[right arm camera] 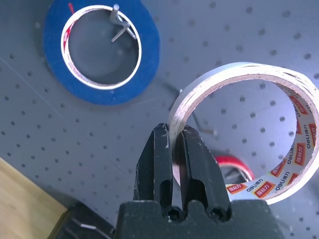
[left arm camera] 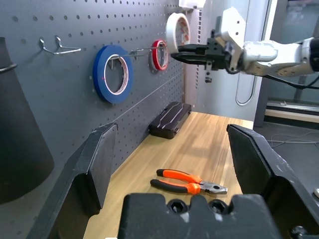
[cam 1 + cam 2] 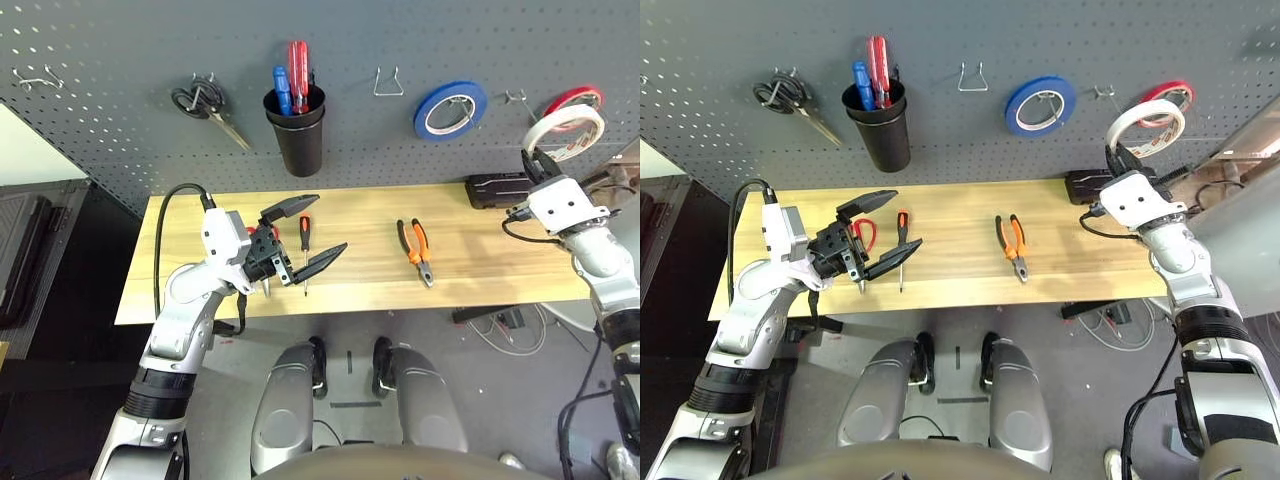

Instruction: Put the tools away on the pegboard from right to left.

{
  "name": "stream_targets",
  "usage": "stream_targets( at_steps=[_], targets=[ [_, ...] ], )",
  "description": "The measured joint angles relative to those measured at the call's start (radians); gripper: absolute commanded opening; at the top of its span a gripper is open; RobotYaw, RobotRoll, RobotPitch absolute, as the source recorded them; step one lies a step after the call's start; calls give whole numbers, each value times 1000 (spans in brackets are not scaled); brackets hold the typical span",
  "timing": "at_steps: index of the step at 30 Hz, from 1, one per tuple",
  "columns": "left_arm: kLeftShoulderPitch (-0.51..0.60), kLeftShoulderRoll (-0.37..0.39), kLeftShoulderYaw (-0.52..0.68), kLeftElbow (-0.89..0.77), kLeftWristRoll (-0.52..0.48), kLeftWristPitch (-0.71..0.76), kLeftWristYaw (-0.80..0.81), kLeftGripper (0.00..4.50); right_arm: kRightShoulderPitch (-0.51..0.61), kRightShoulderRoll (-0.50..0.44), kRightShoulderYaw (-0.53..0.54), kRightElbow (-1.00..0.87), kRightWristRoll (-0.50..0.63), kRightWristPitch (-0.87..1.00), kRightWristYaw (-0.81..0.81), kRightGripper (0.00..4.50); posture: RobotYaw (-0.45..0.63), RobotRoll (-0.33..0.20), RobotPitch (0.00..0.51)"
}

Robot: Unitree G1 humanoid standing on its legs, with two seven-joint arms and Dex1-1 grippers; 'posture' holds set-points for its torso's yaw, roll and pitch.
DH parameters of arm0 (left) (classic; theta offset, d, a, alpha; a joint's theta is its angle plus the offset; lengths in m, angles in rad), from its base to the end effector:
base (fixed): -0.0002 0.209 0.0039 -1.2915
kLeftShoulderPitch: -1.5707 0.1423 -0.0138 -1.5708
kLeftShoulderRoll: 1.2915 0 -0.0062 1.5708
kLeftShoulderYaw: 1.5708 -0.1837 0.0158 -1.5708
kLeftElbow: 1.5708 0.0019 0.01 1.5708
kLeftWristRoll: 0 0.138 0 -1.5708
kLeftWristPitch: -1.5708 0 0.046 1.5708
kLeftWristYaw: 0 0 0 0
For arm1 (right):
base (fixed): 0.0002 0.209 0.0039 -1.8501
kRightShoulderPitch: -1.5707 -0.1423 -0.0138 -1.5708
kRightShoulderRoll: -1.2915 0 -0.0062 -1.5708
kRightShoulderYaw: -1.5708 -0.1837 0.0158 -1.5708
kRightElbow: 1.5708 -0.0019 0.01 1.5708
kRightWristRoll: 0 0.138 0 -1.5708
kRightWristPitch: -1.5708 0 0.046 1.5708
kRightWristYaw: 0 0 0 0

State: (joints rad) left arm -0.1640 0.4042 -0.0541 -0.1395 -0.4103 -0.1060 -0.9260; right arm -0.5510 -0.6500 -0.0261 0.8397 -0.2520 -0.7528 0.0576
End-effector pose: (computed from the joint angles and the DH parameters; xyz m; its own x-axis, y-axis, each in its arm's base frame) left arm 0.2285 0.1947 0.1176 0.4345 -0.8772 0.2043 0.8260 0.4785 0.2979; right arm 0.2798 -0.2911 0.1149 0.9214 0.2406 0.3053 0.0761 0.6586 -0.7486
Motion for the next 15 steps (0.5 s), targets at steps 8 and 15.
stream_targets(
  at_steps=[8, 15],
  targets=[
    [-11, 0, 0, 0, 1, 6, 11, 4500, -183, 28, 60, 191, -25, 91, 46, 40, 117, 0, 157],
    [-21, 0, 0, 0, 2, 8, 13, 4500, -265, 50, 92, 304, -45, 133, 52, 40, 115, 0, 159]
  ],
)
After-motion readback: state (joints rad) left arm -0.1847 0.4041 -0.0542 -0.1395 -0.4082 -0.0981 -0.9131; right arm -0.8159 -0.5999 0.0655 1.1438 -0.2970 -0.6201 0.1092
